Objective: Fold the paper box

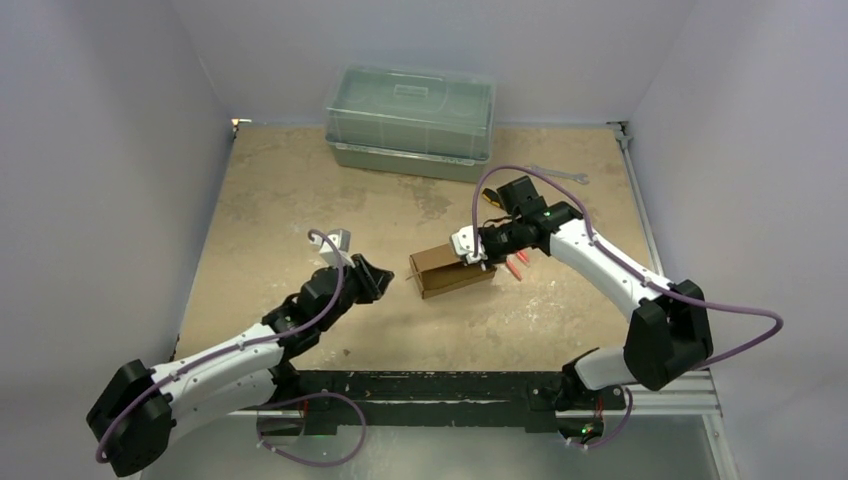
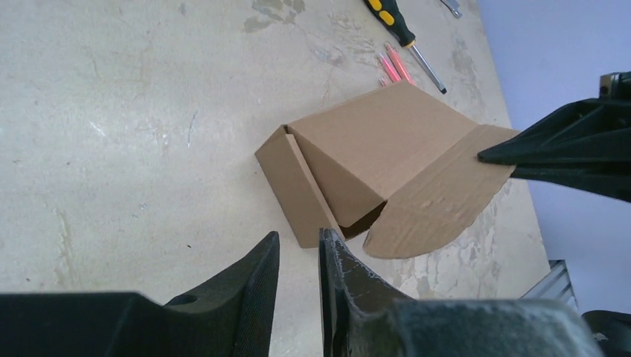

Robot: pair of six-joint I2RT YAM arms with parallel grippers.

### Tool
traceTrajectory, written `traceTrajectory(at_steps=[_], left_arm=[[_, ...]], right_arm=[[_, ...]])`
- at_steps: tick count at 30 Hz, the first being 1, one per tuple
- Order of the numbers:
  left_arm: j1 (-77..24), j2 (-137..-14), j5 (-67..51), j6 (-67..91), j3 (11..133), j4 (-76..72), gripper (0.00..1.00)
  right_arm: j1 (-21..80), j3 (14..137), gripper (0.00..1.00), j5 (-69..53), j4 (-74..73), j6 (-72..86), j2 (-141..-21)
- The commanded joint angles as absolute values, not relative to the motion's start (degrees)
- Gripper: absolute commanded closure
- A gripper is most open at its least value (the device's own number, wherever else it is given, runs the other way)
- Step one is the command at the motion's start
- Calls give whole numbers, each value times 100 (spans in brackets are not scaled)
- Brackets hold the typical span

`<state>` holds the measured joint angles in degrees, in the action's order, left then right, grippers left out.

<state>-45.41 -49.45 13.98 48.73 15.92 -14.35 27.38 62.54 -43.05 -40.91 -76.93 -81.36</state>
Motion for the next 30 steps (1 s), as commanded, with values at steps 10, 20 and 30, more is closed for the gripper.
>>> traceTrajectory(at_steps=[10, 20, 30], left_arm=[[-4515, -6082, 767, 3462, 3291, -1178, 64], [-4525, -8313, -319, 3116, 4362, -1493, 65], [-4525, -9206, -280, 3063, 4476, -1163, 71]], right_arm=[[2873, 5232, 56, -4357, -3607, -7681, -7668], [2883, 4734, 41, -4399, -3401, -7582, -7463], [2875, 4821, 49, -4385, -3629, -7317, -7881]])
